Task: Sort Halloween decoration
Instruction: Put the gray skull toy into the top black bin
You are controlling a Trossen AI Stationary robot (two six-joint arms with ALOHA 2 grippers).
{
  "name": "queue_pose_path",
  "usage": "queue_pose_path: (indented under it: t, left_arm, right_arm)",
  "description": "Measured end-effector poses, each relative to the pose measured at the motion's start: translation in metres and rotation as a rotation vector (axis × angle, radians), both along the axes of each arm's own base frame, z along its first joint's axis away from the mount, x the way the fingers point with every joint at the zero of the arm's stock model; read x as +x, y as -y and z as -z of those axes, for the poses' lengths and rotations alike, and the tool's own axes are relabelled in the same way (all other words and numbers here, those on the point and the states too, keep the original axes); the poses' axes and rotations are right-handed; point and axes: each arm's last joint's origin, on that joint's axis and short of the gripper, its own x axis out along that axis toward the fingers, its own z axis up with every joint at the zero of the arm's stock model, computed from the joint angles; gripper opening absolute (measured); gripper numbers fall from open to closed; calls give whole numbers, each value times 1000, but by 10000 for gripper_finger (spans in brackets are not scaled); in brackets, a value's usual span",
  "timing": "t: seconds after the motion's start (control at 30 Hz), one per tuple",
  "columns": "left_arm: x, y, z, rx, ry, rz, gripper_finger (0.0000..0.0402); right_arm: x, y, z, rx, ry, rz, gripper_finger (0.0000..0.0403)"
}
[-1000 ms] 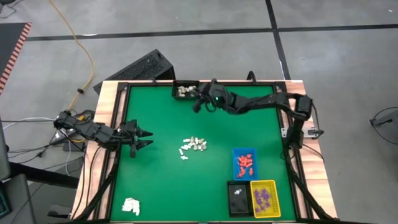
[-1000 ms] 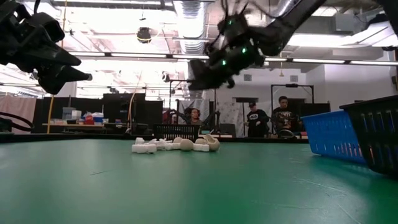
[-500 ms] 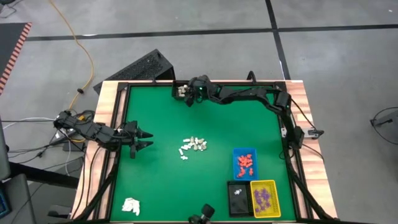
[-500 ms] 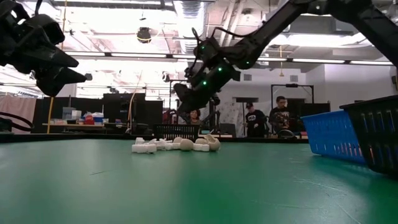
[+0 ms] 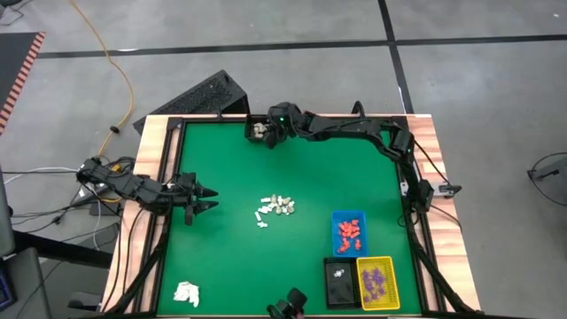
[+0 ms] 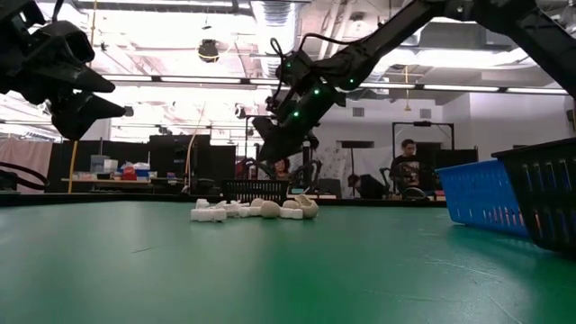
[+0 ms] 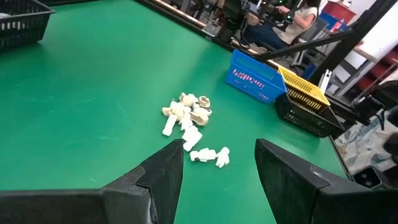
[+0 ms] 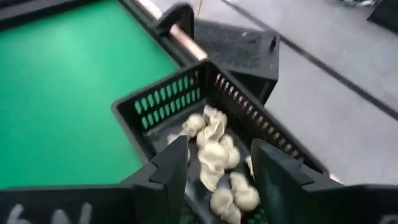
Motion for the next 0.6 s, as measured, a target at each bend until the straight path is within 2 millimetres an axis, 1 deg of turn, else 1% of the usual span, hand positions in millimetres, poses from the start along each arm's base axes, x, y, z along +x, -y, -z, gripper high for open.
queue_pose_path:
  t: [0.03, 0.1, 0.17, 0.3, 0.37, 0.47, 0.5, 0.53, 0.6]
  left_arm:
    - [0, 0, 0, 0, 0, 2, 189]
    - [0, 1, 0, -4, 0, 28, 189]
    - [0, 2, 0, -8, -2, 55, 189]
    - [0, 2, 0, -9, -3, 77, 189]
    - [0, 2, 0, -3, 0, 77, 189]
    - [0, 2, 0, 8, 1, 70, 189]
    - [0, 2, -1, 14, 1, 67, 189]
    - [0, 2, -1, 17, 1, 64, 189]
    - [0, 2, -1, 19, 2, 63, 189]
  right_arm:
    - [0, -3, -1, 19, -11, -47, 179]
    - [-4, -13, -10, 74, -32, -151, 177]
    - [-10, -28, -31, 100, -24, -250, 173]
    - [-35, -69, -71, 117, -108, -364, 165]
    - [-51, -92, -84, 127, -167, -388, 162]
    - [-77, -129, -104, 116, -166, -386, 158]
    - [-87, -141, -108, 112, -159, -377, 157]
    - [-95, -154, -106, 106, -155, -360, 156]
    - [-110, -179, -95, 98, -149, -312, 155]
